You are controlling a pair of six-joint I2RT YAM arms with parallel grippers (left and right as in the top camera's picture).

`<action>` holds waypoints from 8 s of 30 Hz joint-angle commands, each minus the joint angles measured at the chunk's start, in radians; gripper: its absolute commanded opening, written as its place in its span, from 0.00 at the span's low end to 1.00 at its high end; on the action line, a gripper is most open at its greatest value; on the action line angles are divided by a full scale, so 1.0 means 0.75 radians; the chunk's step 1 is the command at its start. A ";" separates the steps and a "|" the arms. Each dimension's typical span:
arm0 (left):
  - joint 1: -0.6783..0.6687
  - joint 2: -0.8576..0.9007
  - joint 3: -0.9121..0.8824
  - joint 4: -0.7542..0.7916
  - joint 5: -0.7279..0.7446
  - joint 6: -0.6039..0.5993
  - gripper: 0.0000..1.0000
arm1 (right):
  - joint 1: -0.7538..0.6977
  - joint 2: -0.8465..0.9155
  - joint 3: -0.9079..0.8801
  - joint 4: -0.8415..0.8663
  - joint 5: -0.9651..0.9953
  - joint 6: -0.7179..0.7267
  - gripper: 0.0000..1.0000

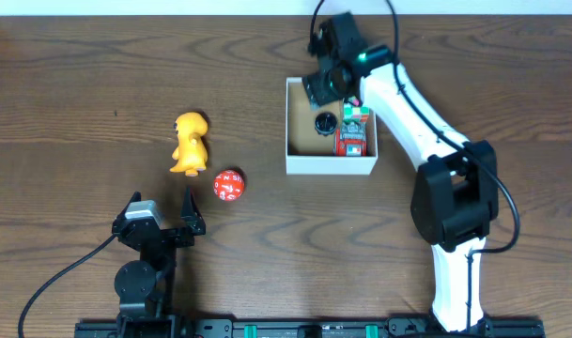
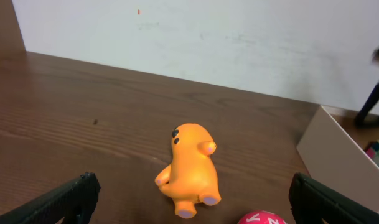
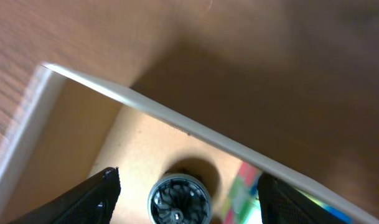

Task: Pack container
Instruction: 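Raise the right gripper and move it to the upper right, then move the left gripper over the orange toy dinosaur and grasp it, then lift the dinosaur and carry it over the white box, then lower the dinosaur into the box's left side and release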

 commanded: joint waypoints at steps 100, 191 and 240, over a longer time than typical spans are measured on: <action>-0.002 2.470 2.006 -0.893 0.128 0.034 0.98 | -0.639 -0.251 0.178 -0.271 0.374 0.119 0.99; -0.652 2.266 1.925 -0.160 0.156 -0.198 0.06 | -0.640 -0.251 0.178 -0.271 0.374 0.119 0.99; -0.706 2.605 1.921 -0.415 0.123 -0.641 0.43 | -0.643 -0.251 0.178 -0.271 0.374 0.119 0.99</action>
